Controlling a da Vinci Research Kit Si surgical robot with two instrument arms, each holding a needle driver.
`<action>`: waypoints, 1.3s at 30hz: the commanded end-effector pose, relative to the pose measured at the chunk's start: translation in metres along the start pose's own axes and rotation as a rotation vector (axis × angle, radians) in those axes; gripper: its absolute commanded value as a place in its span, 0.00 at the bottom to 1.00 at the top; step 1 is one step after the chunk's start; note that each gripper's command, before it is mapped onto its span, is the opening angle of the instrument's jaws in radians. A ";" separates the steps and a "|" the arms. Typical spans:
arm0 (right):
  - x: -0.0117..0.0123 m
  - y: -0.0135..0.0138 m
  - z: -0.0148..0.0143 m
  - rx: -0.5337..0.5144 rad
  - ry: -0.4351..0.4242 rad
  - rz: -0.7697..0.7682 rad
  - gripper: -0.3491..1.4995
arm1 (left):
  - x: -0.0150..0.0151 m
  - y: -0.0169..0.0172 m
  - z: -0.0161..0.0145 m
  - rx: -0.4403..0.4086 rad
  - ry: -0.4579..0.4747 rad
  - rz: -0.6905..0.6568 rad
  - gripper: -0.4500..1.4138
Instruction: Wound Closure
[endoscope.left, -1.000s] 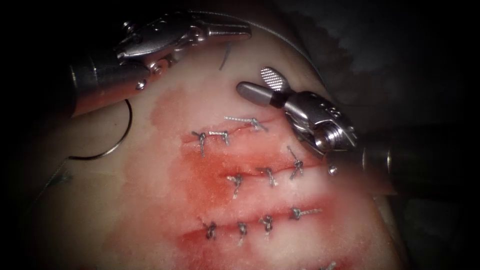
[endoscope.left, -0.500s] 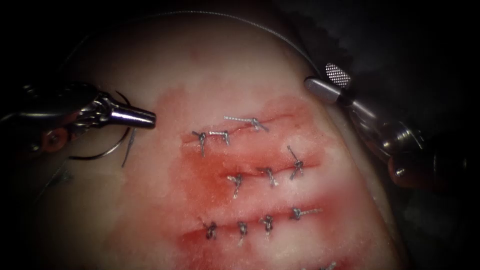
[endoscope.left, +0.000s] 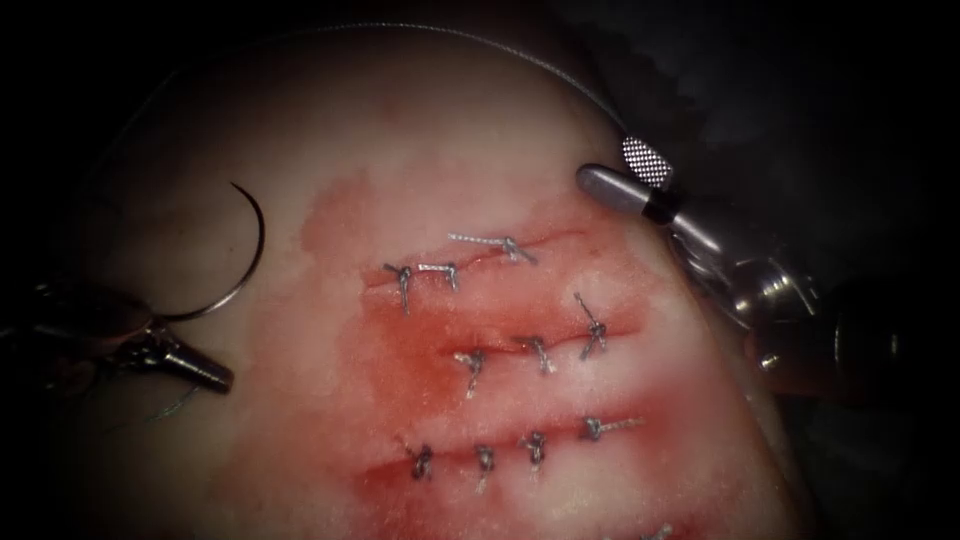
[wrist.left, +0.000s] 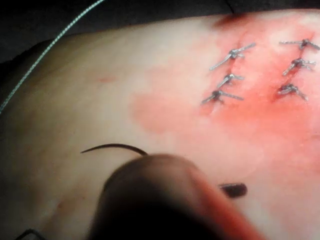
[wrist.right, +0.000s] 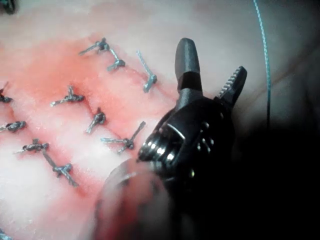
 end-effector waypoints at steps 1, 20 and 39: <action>0.0004 0.0006 0.0009 -0.005 -0.003 0.000 0.90 | -0.0013 0.0010 0.0004 -0.051 0.065 0.003 0.84; 0.0009 0.0016 0.0009 0.002 -0.007 -0.005 0.90 | -0.0153 -0.0050 -0.0088 0.030 -0.117 0.061 0.59; 0.0014 0.0027 0.0011 -0.002 -0.006 0.001 0.90 | -0.0097 0.0011 -0.0034 -0.549 0.174 -0.464 0.51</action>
